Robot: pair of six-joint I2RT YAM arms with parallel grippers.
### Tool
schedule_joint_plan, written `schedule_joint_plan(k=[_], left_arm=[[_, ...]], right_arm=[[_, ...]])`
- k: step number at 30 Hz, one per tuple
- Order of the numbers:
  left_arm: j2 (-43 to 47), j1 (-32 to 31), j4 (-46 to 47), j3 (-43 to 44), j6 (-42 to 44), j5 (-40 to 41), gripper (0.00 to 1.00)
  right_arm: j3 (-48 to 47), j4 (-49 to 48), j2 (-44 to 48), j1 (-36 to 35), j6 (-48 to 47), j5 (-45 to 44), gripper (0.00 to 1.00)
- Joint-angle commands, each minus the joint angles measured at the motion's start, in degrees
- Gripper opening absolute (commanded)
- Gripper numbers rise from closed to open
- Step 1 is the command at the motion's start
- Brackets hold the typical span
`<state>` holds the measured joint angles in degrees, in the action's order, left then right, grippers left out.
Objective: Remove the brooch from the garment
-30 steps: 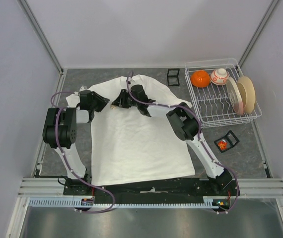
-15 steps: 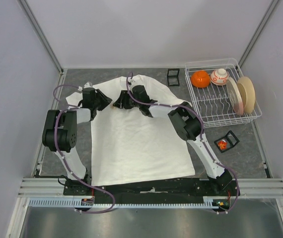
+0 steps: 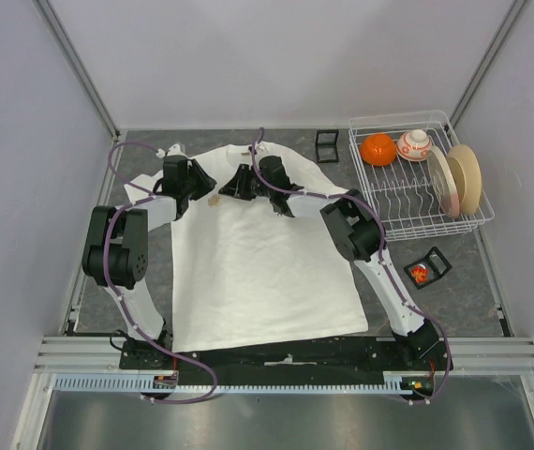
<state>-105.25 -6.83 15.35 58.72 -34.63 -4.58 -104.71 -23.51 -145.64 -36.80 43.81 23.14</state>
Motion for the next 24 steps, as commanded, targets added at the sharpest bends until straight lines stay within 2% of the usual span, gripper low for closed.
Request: schedule_joint_plan(k=[1,6,8,10,13,14,18,19,24], left_arm=[[-0.48,0.15,-0.5,1.57,2.2,1.68,0.37],[-0.92,0.06,-3.3,2.89,2.9,1.59,0.51],[-1.36,-0.02,-4.19,3.15,2.9,1.94,0.51],[-2.14,-0.29,-5.77,3.86,2.99,2.29,0.46],[-3.2,-2.3,-10.33,7.01,5.87,6.05,0.43],[-3.73,-3.09,-11.74,7.98,6.76,7.64,0.43],[-4.26,-6.87,-17.28,11.41,9.41,14.77,0.56],[-4.17,-7.05,-17.81,11.42,9.58,15.99,0.57],[-4.26,-8.46,-20.01,12.29,10.72,19.25,0.6]], right_arm=[[-4.1,-4.0,-3.68,-0.56,4.79,3.67,0.3],[-4.28,-2.77,-3.68,-0.56,4.0,2.97,0.3],[-4.37,-2.16,-3.6,-0.56,3.83,2.36,0.31],[-1.48,-3.11,-2.11,0.06,2.52,-0.18,0.32],[1.08,-3.3,0.88,1.46,0.67,-3.36,0.39],[1.17,-3.39,1.5,1.9,0.75,-3.01,0.4],[4.93,-8.47,2.21,5.32,5.22,0.32,0.43],[5.56,-11.27,2.12,5.59,6.27,1.03,0.43],[6.18,-13.4,1.94,6.65,8.04,2.7,0.43]])
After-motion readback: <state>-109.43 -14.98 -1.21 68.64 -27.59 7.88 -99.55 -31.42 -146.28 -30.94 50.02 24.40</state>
